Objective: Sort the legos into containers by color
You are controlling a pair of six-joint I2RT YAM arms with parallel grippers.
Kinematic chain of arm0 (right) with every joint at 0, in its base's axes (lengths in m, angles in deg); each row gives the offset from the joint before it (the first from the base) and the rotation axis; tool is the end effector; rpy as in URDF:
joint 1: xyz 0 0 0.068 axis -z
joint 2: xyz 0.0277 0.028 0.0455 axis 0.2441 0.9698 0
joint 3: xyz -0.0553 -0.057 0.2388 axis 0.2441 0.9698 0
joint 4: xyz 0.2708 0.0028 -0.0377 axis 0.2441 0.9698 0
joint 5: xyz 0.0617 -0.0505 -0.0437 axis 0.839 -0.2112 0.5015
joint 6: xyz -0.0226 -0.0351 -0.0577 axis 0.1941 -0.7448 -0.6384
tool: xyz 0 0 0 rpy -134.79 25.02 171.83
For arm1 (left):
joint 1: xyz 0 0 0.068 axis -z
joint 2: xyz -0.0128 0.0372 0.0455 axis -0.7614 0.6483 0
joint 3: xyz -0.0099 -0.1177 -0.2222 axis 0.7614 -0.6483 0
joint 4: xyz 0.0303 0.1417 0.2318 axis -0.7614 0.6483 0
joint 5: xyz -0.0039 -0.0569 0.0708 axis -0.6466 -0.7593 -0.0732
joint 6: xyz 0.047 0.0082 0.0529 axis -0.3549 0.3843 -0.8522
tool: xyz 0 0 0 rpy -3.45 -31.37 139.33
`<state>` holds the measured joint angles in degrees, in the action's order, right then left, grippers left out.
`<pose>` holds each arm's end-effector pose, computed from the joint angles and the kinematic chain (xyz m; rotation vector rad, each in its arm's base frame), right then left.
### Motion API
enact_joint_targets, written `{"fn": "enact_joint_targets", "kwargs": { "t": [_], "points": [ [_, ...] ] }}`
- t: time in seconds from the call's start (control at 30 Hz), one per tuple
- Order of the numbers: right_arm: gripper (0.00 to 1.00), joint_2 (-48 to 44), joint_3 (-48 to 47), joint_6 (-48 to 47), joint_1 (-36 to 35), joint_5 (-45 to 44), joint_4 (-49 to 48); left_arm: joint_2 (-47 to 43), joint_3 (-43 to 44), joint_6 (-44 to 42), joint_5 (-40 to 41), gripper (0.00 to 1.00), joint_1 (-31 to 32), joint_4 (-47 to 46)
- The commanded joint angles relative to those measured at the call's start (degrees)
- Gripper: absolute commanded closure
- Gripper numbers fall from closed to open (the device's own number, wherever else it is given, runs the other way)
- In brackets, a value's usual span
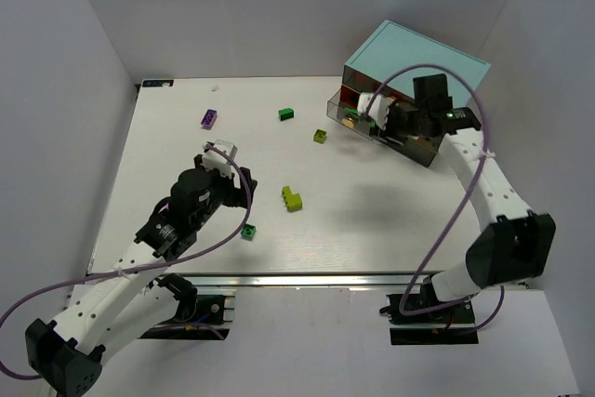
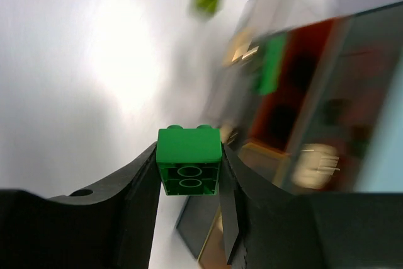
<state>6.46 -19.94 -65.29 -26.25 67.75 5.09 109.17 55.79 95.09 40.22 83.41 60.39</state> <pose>0.3369 0.0980 0.2803 -1.7198 1.6122 0.0424 0.1945 -0.1194 0.2690 0.3342 1.8934 -0.3377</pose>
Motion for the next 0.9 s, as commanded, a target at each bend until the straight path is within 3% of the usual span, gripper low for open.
{"fn": "enact_joint_targets", "kwargs": {
  "t": [0.0,0.2,0.57,0.67,0.77,0.87],
  "points": [
    [1.00,-3.4,-2.9,30.1,-1.1,8.0,-15.8,1.7,1.7,0.0,1.7,0.12,-0.3,0.8],
    [1.00,5.4,-12.7,43.1,-2.8,-1.6,-24.3,4.6,2.0,0.1,2.7,0.11,-0.3,1.6],
    [0.90,18.4,-20.7,43.3,-4.3,-11.8,-26.8,6.2,2.3,-0.3,2.1,0.11,-0.3,2.2],
    [0.83,20.7,-22.5,42.6,-4.7,-14.1,-26.4,6.2,2.4,-0.3,1.4,0.11,-0.3,2.3],
    [0.62,22.7,-24.2,41.9,-5.0,-16.2,-25.4,5.9,2.4,-0.3,0.9,0.11,-0.3,2.1],
    [0.51,23.8,-25.3,41.7,-5.5,-17.5,-25.0,6.2,2.5,-0.3,0.7,0.11,-0.3,2.3]
  ]
}}
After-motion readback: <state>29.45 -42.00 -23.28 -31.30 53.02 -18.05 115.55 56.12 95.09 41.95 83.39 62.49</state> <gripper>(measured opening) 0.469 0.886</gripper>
